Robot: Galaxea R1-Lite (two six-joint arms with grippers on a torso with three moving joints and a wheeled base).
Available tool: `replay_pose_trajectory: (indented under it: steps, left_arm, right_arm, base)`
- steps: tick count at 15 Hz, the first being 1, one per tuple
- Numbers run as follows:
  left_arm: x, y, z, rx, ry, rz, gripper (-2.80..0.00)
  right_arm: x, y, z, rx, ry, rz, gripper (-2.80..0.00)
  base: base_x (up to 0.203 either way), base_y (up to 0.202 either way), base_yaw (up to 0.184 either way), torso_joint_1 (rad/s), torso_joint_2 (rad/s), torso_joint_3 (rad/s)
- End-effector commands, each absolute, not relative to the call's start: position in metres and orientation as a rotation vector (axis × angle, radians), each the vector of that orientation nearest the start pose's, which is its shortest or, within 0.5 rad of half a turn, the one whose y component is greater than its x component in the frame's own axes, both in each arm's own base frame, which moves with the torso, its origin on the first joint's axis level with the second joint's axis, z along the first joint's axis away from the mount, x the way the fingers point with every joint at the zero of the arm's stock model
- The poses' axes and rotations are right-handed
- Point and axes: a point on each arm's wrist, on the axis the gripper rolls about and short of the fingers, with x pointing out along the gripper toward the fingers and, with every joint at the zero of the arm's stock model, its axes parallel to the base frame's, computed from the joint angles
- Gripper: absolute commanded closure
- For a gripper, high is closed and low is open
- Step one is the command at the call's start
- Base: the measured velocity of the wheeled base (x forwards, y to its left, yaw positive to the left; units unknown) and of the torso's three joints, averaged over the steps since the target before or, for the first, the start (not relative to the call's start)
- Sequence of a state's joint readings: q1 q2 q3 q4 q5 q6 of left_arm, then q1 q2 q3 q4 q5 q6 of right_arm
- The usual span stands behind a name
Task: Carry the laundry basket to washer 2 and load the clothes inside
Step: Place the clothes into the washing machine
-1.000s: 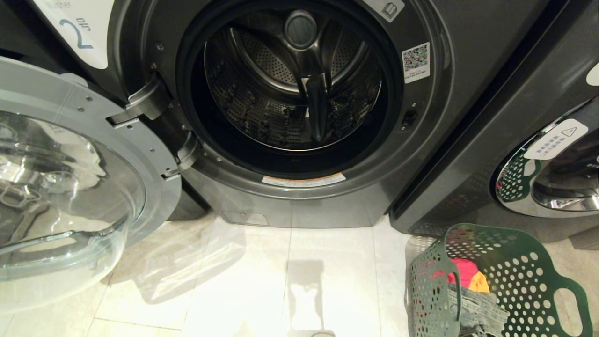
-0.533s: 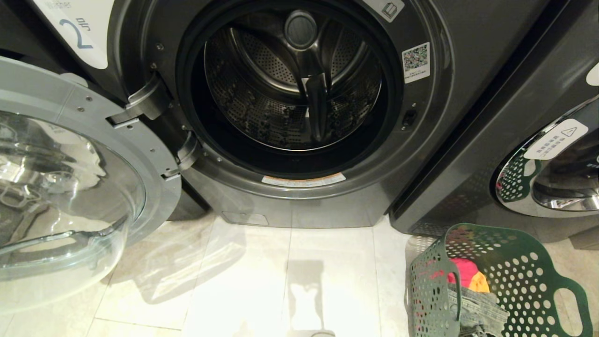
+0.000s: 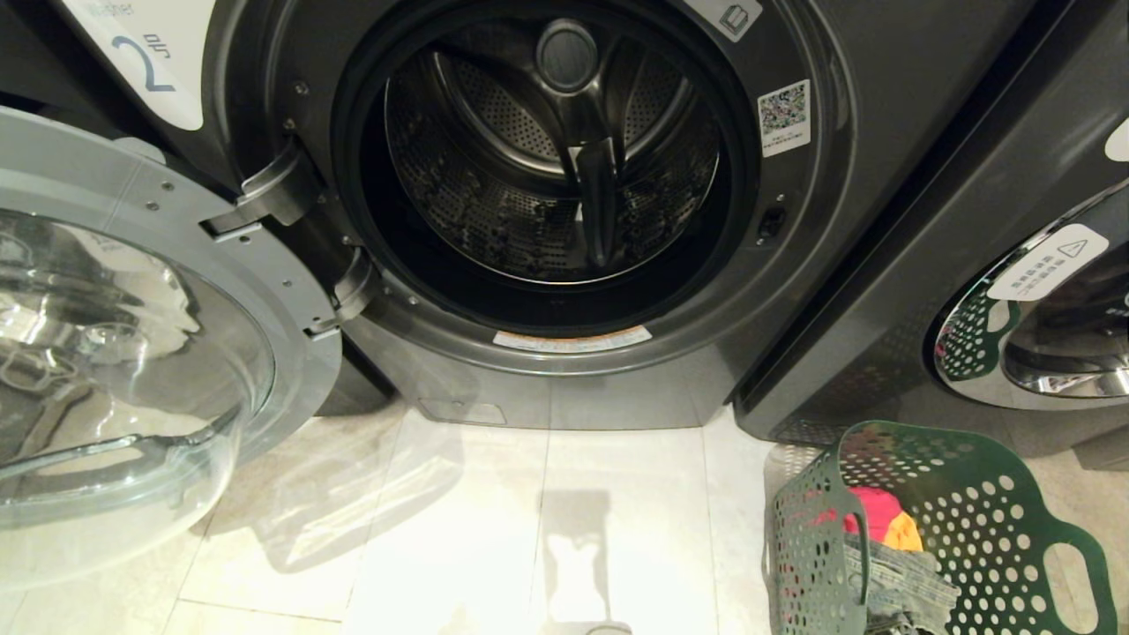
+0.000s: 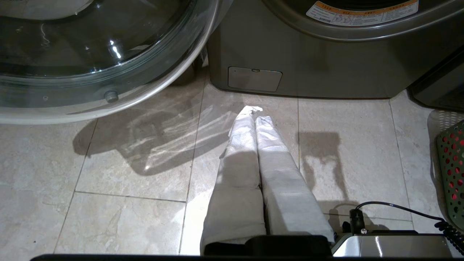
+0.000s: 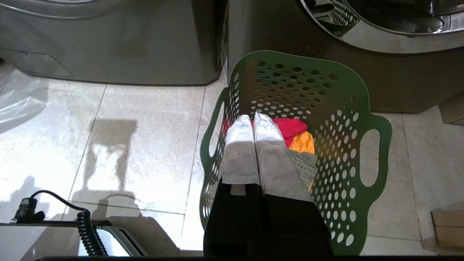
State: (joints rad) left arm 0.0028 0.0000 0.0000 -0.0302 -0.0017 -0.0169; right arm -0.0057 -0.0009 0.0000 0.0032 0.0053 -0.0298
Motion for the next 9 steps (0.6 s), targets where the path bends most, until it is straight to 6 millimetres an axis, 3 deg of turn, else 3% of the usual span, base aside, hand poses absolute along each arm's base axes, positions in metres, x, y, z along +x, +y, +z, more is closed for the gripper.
replay_pose_trajectory:
  steps: [1, 9]
  left_arm:
    - [-0.0220, -0.0001, 0.0756, -0.018, -0.020, 0.001, 0.00]
    - [-0.0222, -0.0001, 0.0753, -0.017, -0.015, 0.001, 0.00]
  right_arm:
    - [-0.0229, 0.0003, 0.0751, -0.029, 0.002, 0.000, 0.00]
    - [-0.0229, 0.0003, 0.0751, -0.029, 0.002, 0.000, 0.00]
  base:
    - [0.000, 0.000, 0.000, 0.000, 0.00, 0.000]
    - [0.000, 0.000, 0.000, 0.000, 0.00, 0.000]
